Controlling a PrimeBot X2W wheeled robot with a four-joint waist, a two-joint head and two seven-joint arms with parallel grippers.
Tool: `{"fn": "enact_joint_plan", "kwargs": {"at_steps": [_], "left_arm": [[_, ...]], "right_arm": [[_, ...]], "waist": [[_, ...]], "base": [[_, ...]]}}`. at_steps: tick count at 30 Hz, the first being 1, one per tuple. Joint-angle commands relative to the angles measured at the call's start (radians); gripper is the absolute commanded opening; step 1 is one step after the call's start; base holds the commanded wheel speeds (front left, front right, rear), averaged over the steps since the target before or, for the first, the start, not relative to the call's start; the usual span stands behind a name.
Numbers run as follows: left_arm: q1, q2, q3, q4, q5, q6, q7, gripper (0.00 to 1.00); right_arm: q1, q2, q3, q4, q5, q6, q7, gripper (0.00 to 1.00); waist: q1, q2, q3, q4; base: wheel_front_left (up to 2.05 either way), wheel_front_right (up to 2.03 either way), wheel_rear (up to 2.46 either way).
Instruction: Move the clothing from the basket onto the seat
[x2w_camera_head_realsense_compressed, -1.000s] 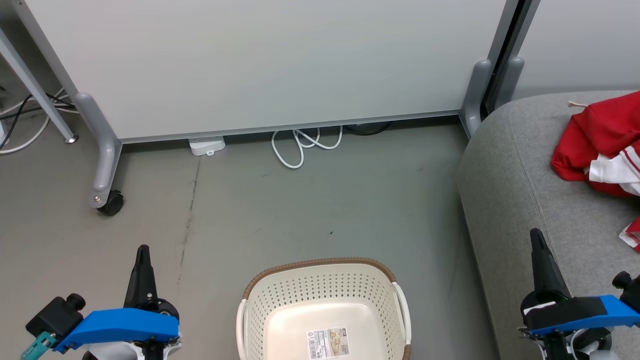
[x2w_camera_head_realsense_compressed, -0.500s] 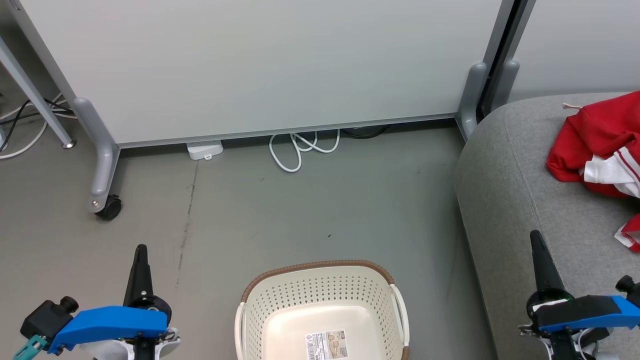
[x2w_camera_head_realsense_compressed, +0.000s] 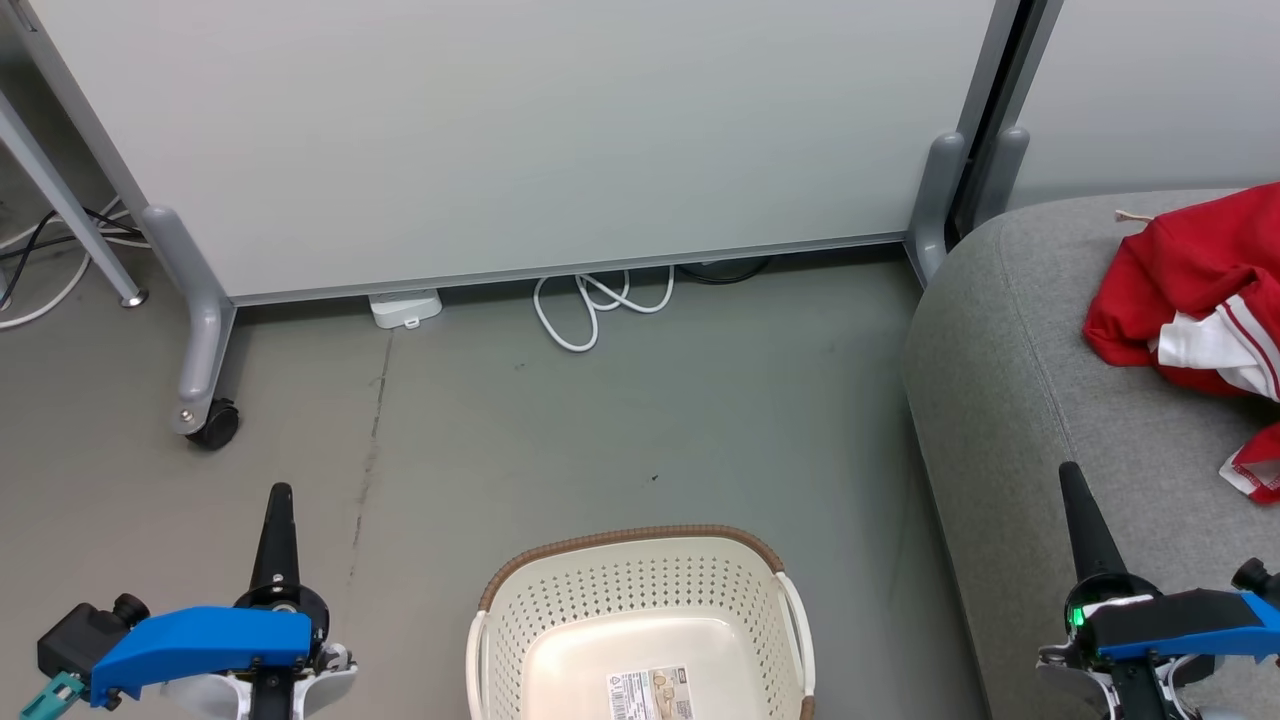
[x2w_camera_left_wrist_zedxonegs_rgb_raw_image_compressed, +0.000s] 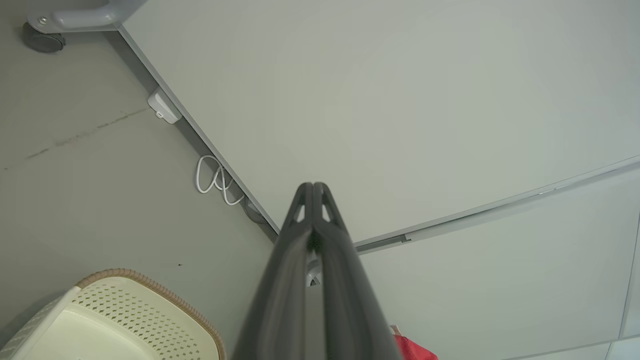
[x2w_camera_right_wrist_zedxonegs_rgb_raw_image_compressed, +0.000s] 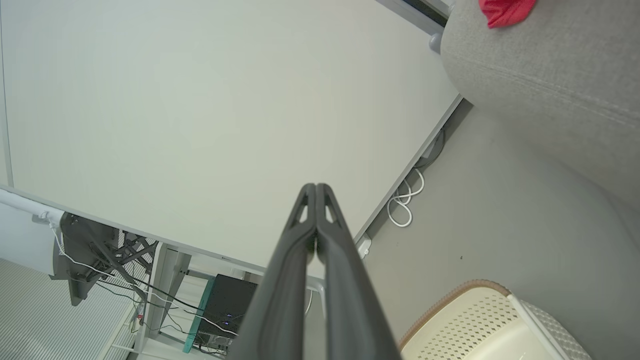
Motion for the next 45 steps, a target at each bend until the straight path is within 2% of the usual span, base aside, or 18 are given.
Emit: {"fn": "enact_joint_plan", "kwargs": {"at_steps": [1,45], "left_arm": [[-0.020,0.003,0.005,-0.011,-0.025,-0.007,0.007,0.00],[-0.032,0.004,0.032,-0.014,-0.396,-0.010,0.102,0.00]], "right_arm": [[-0.025,-0.004,-0.003,-0.004,0.026,0.001,0.009,0.00],[-0.032,-0.005,-0.014,0.017,0.416,0.001,0.107,0.00]], "waist": [[0.0000,-0.0001,-0.001,-0.001],[0.0000,-0.0001,-0.033,-0.024]], "base": [[0.00,0.00,0.00],[0.00,0.00,0.00]]}}
